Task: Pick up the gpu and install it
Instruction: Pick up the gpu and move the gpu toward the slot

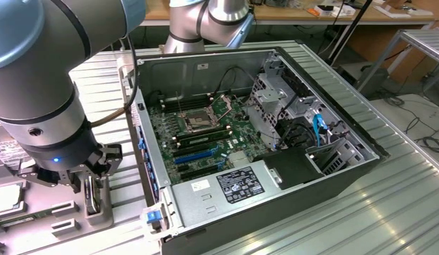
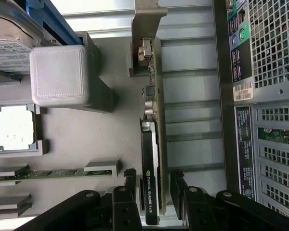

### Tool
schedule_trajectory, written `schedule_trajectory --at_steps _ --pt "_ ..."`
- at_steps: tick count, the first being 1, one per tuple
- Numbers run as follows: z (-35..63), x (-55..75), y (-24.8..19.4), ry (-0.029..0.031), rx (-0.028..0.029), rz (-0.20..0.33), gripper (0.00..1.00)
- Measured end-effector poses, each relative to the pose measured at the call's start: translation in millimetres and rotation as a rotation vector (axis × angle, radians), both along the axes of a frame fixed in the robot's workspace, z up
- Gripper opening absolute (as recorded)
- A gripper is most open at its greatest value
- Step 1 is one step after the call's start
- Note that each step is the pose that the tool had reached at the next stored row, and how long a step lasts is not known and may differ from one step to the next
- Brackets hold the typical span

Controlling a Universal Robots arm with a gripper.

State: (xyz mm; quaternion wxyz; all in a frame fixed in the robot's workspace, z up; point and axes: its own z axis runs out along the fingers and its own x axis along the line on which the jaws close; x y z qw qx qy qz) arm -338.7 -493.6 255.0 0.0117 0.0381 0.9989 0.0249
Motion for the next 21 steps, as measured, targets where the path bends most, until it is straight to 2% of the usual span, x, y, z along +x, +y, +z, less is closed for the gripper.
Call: schedule_trajectory --at_steps 2,12,16,21 --pt "-2.3 0.1 0.9 0.0 0.0014 0.0 0.42" --pt "-7.7 0.3 17.5 -0.0003 0.0017 0.0 0.42" --pt "-8.6 0.1 17.7 0.0043 0.0014 0.003 0.42" --pt "-9.5 0.2 17.7 0.0044 0.0016 0.003 0.42"
